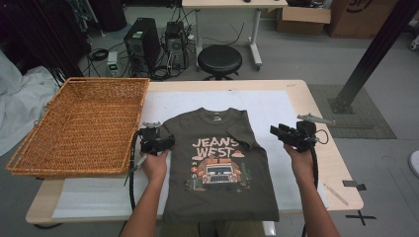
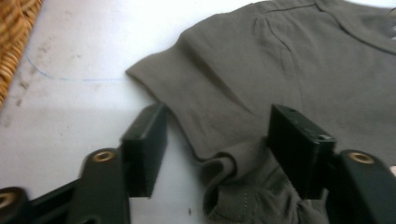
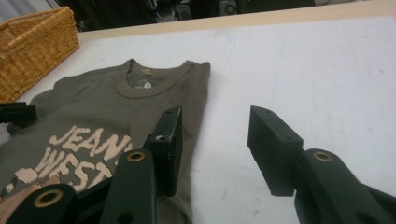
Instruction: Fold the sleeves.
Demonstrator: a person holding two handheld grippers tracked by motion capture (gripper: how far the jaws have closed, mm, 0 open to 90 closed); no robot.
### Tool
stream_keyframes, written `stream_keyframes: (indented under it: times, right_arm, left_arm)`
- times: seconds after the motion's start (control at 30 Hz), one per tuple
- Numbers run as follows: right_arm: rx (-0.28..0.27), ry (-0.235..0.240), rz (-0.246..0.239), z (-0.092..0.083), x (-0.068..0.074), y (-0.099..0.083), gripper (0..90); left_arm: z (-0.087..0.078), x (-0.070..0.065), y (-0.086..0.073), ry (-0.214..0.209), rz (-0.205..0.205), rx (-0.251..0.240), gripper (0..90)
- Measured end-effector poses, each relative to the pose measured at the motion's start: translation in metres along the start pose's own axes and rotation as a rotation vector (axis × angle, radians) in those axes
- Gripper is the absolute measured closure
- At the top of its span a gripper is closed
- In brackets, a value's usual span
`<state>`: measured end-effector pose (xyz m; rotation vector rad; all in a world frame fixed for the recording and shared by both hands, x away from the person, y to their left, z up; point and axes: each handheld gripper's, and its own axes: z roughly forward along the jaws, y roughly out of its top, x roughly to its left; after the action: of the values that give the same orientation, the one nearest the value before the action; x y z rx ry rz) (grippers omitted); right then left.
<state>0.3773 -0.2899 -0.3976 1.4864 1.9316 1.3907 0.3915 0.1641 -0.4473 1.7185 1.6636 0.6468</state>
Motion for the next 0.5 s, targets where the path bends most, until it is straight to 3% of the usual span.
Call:
stream_keyframes:
  times: [0.13, 0.23, 0.33, 0.5]
  right_arm:
    - [0.015, -0.006, 0.003, -0.004, -0.005, -0.006, 53.9]
    - [0.011, 0.003, 0.010, -0.006, -0.007, -0.010, 54.1]
    - [0.010, 0.009, 0.016, -0.007, -0.009, -0.013, 54.1]
    - [0.022, 0.025, 0.017, -0.002, -0.007, -0.015, 54.0]
  left_arm:
    - [0.001, 0.000, 0.002, -0.075, -0.043, 0.004, 78.1]
    - [-0.001, 0.000, 0.004, -0.083, -0.067, 0.002, 83.3]
    - [-0.012, -0.011, 0.008, -0.076, 0.029, -0.071, 83.4]
    - [-0.024, -0.042, 0.013, -0.150, 0.203, -0.120, 82.0]
